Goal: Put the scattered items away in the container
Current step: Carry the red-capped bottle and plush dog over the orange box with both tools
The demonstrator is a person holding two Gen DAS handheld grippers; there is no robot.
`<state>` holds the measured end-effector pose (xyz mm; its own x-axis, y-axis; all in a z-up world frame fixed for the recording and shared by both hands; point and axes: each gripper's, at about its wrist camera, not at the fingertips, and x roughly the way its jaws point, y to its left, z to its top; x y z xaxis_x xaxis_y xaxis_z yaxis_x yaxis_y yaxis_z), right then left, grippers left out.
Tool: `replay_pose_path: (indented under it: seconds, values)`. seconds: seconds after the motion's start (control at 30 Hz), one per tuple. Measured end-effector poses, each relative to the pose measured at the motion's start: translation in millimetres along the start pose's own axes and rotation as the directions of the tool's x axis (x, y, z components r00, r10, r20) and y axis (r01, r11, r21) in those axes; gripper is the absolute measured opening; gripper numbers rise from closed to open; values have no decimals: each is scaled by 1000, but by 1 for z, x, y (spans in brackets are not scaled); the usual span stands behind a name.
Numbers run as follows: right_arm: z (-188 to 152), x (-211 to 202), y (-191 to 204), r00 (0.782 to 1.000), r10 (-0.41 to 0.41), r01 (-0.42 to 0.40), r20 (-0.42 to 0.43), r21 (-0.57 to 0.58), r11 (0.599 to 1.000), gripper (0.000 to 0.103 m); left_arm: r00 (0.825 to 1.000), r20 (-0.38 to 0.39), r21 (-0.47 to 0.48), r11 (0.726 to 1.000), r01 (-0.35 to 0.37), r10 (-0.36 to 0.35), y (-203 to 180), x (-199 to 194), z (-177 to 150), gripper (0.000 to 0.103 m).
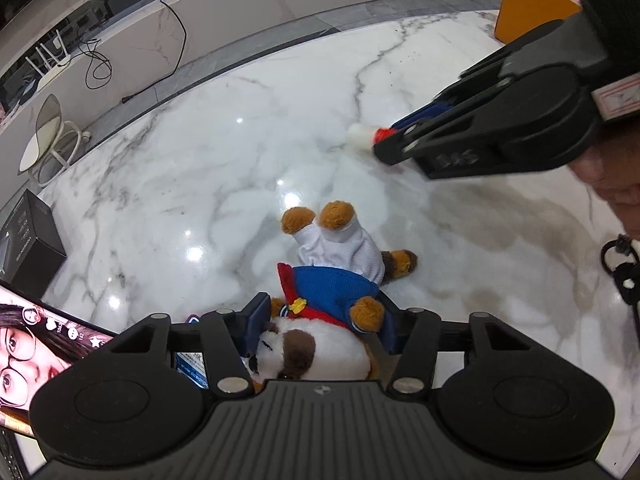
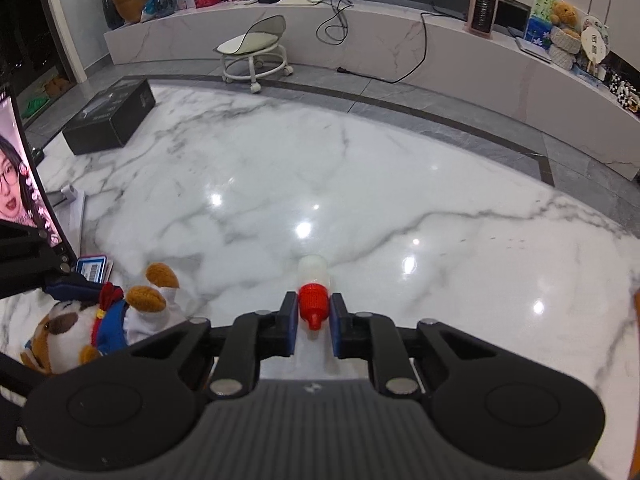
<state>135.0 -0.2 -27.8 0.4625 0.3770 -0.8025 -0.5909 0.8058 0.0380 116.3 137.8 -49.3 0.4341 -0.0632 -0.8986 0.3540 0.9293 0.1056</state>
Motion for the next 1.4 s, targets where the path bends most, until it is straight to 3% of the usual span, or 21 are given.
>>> replay_pose_path:
  seconds: [0.07,0.37,0.57,0.97,1.4]
  values:
    - [1,-10,-8,1000,-8,7,14,13,1000,18,1000,9,-11,1000,1,-1,-2,-3,4,43]
    - [-3,-67,-60,994,-55,44,90,122,992,18,998,56,-65,997,43,-40,-8,-18,22,43]
    - [-7,-103,-98,984,-101,73,144,190,979,18,994,105,-100,994,40,-29,-9,-34,33,43]
    - [-22,-152,-159,961,-193,130,195,297,946,18,985,171,-67,997,47,-35,-39,-49,67,43]
    - [-29,-176,-186,953,-205,121,224,339,933,18,984,177,5,999,36,-36,-82,-46,90,43]
